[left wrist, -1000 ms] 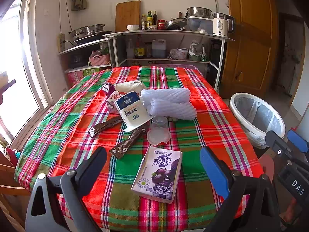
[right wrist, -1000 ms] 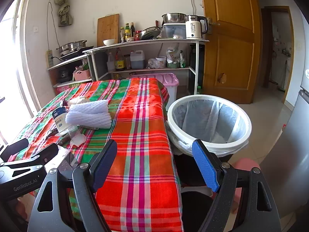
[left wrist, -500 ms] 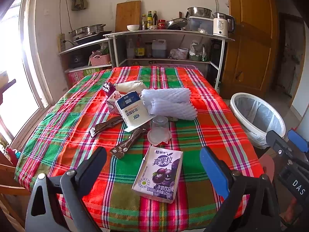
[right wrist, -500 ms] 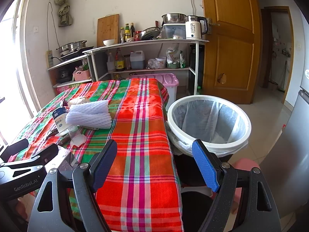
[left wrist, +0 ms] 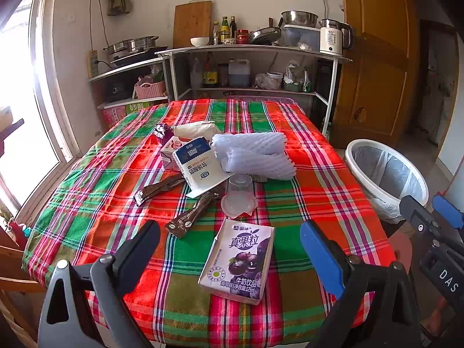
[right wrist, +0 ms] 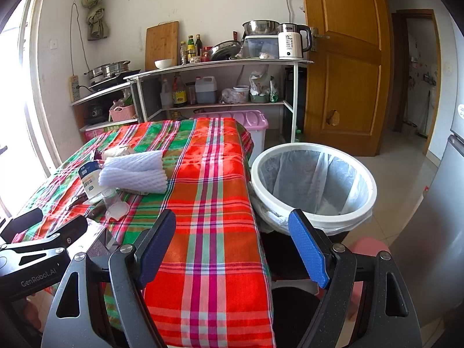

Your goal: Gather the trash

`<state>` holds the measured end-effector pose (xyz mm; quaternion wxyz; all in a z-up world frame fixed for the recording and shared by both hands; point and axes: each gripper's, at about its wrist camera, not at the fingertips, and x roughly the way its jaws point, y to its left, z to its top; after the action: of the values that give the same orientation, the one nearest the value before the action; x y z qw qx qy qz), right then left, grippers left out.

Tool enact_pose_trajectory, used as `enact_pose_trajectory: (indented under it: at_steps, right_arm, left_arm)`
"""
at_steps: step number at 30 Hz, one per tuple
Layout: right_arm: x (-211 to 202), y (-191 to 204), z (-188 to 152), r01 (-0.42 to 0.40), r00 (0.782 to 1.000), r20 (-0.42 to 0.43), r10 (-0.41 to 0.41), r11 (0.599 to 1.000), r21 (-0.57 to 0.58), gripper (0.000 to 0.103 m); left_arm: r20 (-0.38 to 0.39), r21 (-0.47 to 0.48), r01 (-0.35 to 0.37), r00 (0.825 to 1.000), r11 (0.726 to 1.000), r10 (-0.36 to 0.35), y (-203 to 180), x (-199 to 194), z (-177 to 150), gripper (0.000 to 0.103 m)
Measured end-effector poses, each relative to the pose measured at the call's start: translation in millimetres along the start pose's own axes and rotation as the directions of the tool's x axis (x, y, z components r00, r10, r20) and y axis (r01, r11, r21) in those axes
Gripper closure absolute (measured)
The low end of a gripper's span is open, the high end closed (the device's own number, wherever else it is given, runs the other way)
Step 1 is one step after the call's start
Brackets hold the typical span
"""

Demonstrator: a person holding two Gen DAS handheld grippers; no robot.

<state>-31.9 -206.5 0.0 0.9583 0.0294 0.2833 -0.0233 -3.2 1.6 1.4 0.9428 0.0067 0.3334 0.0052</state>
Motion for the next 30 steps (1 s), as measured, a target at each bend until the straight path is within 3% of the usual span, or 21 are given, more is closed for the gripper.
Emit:
enact_pose_trajectory:
  at_steps: [22,30]
  right_arm:
    - [3,-1,-1,-0.007,1.000,-0.013,0.007,1.000,0.010,0.023]
    - [6,2,-1,-0.020,1.000,-0.015,0.020,1.000,0.009,0.023]
  left_arm:
    - [-0.020,0.026,0.013,1.000,1.000,-0.012,9,-3,-6,0.005]
    - [-0.089,0.057,0.085,0.993,0.995,-0.080,18,9,-24,0.005]
